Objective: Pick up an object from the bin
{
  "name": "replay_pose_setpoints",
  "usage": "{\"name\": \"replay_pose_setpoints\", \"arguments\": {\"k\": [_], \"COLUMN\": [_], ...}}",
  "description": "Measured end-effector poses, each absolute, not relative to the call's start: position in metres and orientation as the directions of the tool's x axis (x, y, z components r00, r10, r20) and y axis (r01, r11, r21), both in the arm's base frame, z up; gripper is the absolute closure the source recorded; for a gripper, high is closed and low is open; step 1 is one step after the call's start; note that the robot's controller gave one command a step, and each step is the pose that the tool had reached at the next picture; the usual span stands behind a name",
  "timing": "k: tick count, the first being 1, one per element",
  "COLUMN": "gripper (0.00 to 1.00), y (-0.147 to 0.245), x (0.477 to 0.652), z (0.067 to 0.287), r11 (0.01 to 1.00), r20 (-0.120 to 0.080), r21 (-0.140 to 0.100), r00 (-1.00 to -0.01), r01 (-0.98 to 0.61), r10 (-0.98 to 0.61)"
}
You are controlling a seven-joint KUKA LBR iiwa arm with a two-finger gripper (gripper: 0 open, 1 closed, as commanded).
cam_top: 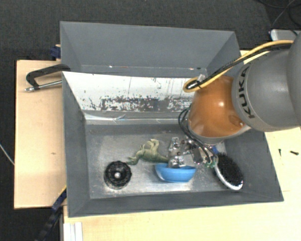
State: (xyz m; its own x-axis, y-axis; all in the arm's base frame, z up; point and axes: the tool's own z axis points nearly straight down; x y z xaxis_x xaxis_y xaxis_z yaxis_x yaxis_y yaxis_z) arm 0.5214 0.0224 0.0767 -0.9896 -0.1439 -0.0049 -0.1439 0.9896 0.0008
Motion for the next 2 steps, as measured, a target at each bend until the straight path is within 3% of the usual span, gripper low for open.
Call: {"name": "replay_pose_setpoints", "arguments": {"k": [1, 2], "gripper": [1.00, 1.00], "y": [-0.004, -0.003], "x": [0.526, 0.524], "z": [0.182, 0.236], "r11": [1.000, 0.999], "r20": [-0.013, -0.012], "r21": [0.000, 0.000], "r00": [-1.000, -0.998], "r01": [-0.018, -0.055], "r10": [-0.018, -0.055]}}
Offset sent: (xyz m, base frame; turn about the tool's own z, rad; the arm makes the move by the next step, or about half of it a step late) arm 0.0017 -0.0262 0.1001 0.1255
